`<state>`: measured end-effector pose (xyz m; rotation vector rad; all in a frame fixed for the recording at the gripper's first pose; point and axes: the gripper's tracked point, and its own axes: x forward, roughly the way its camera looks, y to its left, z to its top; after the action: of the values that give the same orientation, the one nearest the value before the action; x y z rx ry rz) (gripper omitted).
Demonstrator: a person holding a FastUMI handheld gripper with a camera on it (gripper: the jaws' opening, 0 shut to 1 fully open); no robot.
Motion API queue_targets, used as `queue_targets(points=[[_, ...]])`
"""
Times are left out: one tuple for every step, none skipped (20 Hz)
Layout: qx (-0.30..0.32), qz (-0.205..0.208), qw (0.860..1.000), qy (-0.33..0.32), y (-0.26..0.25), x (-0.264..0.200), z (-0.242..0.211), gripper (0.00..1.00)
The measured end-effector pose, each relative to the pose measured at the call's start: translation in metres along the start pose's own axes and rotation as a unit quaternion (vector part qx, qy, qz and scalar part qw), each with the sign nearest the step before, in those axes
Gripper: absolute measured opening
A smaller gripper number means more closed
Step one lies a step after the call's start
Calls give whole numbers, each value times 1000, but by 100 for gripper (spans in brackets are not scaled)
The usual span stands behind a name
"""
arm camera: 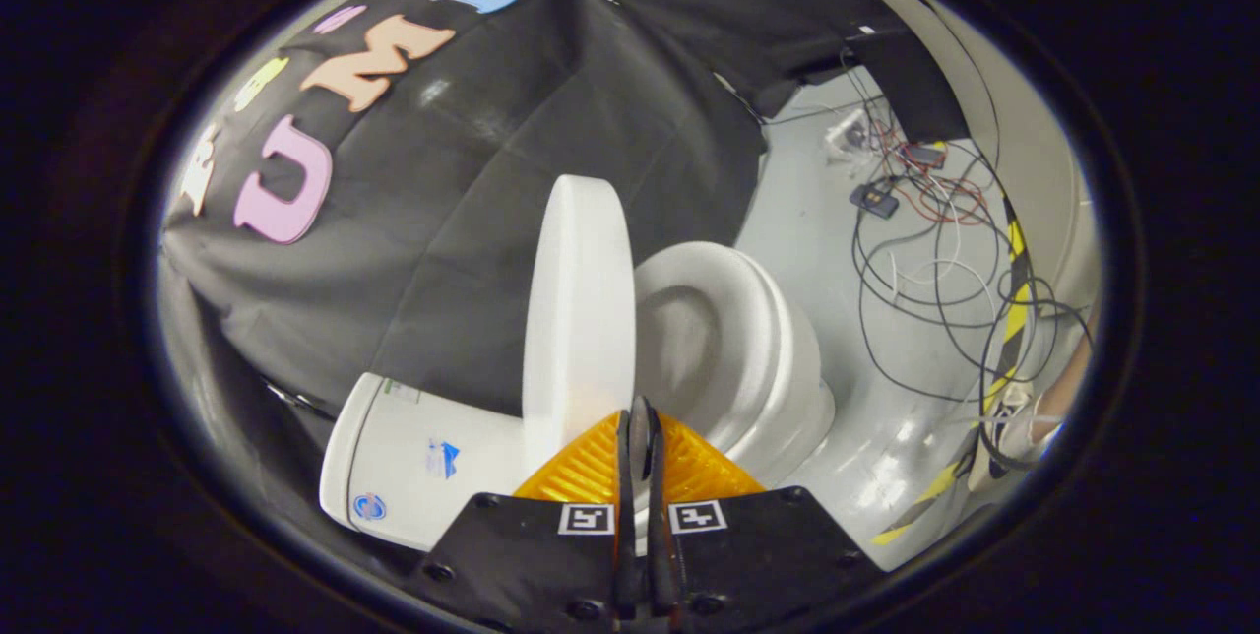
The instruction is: Open the toilet lid.
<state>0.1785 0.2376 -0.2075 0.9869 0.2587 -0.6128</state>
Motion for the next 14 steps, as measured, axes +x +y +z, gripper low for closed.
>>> queue_targets(points=[[-12,3,1000,-3,5,-3,1,6],[-26,6,1000,-6,11,-5,2,6],[-37,11,999,-8,18,-8,3,6],[-45,19,999,-10,25,-10,4,6],[-55,32,998,-11,35,-13,5,6],[-67,42,997,-11,44,-15,6,6],[-84,46,995,-13,50,-17,6,6],[-102,46,994,-12,54,-19,6,6],[-115,47,992,-11,59,-21,6,6],[-124,50,991,-10,65,-22,6,6],[-135,53,989,-11,70,-23,6,6],[-150,56,987,-14,75,-25,5,6],[-166,58,984,-17,77,-26,5,6],[-178,61,982,-22,82,-27,5,6]])
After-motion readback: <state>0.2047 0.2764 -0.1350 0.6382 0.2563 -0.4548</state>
